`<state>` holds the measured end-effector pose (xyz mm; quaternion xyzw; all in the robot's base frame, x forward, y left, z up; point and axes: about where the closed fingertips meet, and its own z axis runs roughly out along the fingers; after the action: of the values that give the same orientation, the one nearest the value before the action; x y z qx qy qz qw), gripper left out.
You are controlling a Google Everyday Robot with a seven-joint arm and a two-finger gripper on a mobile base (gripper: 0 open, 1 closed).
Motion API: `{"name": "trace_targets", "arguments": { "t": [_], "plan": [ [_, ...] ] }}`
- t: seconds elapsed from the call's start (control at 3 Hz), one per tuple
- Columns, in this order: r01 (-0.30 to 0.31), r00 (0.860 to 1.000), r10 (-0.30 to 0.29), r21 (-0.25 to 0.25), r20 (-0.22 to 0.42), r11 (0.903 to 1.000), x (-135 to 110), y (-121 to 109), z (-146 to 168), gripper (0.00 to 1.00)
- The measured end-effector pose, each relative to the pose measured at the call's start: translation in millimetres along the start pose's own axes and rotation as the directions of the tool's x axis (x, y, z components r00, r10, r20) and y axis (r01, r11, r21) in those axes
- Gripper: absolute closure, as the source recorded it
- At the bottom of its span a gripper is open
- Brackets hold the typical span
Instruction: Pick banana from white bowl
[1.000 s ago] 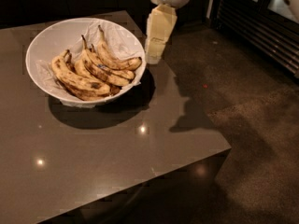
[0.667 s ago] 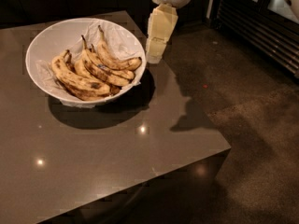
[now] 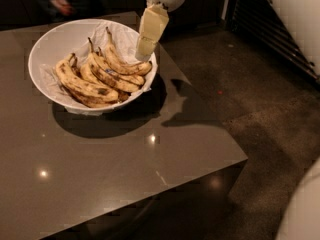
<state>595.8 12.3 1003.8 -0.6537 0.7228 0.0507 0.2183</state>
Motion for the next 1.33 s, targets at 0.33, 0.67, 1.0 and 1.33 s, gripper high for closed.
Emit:
{"name": "trace_targets", "arguments": {
  "t": [0.33,0.67,1.0,1.33],
  "plan": [
    [-0.037,0.999,0.039,-0.04,0.033,0.9985,-11.5,-4.9,14.2,0.23],
    [-0.051,0.997,0.055,-0.08,0.051,0.9955,-23.2,-4.5,28.2,0.25],
    [-0.054,0.996,0.062,-0.118,0.066,0.9916,-35.5,0.0,42.2,0.25],
    [-0.07,0.995,0.08,-0.159,0.054,0.9848,-40.6,3.7,61.3,0.24]
  ]
}}
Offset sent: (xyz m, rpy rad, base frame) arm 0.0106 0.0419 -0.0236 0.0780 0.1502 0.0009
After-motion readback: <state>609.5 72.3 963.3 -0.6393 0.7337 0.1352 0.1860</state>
